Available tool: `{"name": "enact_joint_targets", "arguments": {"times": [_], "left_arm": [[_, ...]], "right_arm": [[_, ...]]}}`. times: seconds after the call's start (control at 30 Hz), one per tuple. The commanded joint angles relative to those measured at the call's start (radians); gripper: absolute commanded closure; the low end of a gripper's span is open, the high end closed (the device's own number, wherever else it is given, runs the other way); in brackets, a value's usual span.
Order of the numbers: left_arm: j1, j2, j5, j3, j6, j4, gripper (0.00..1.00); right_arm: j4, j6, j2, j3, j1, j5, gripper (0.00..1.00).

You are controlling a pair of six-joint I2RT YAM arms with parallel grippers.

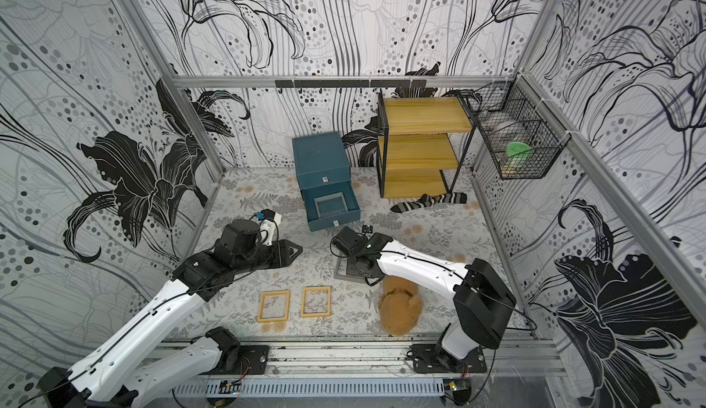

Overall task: Place the brooch boxes into the drawer by color
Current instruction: Pick up the brooch box from the center of the board.

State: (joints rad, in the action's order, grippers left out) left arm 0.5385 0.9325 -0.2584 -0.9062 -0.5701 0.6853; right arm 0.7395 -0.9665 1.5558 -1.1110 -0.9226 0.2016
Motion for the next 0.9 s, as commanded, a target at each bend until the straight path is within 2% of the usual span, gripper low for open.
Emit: {"name": "enact_joint_targets", "arguments": {"times": [0.0,0.43,0.87], "left_arm": [[0.009,-0.008,-0.03,0.014,0.013,-0.012,0.6],[0.015,0.0,-0.129,0.051,0.004,-0.031,0.6],[0.026,-0.008,-0.147,0.069,-0.004,-0.034,0.6]], "right_arm": [[-0.042,-0.051,-0.03,0.036,-0.001,-0.006,0.74],[-0.109,-0.073,-0.007,0.103,0.001,-0.002,0.73],[-0.168,-0.084,0.012,0.158,0.031,-0.016,0.73]]}}
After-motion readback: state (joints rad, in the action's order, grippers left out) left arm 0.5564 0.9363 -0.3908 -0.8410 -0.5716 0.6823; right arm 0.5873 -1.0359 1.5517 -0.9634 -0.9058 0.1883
